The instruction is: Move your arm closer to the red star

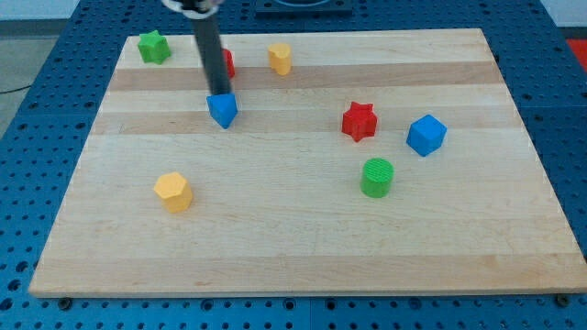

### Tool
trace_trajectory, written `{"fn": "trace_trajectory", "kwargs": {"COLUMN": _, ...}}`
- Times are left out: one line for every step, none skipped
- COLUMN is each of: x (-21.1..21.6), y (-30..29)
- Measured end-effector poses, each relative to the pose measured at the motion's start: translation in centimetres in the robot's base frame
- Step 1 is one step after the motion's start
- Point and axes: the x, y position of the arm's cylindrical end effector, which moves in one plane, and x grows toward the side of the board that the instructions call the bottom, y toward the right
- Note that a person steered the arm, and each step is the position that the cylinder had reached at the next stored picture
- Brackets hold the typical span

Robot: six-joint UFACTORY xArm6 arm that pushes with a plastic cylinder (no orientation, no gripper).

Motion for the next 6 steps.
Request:
{"fn": "trace_trajectory", "kwargs": {"x": 1.5, "y": 5.1}}
{"fn": "trace_trajectory", "kwargs": {"x": 7.9, "y": 9.1}}
{"fn": "trace_trajectory", "kwargs": {"x": 11.9, "y": 13.0}}
{"fn": "trace_trajectory", "kwargs": {"x": 11.9, "y": 18.0}}
{"fn": "trace_trajectory", "kwargs": {"x": 10.6, "y": 21.1}}
{"fn": "trace_trajectory", "kwargs": {"x": 8.6, "y": 18.1}}
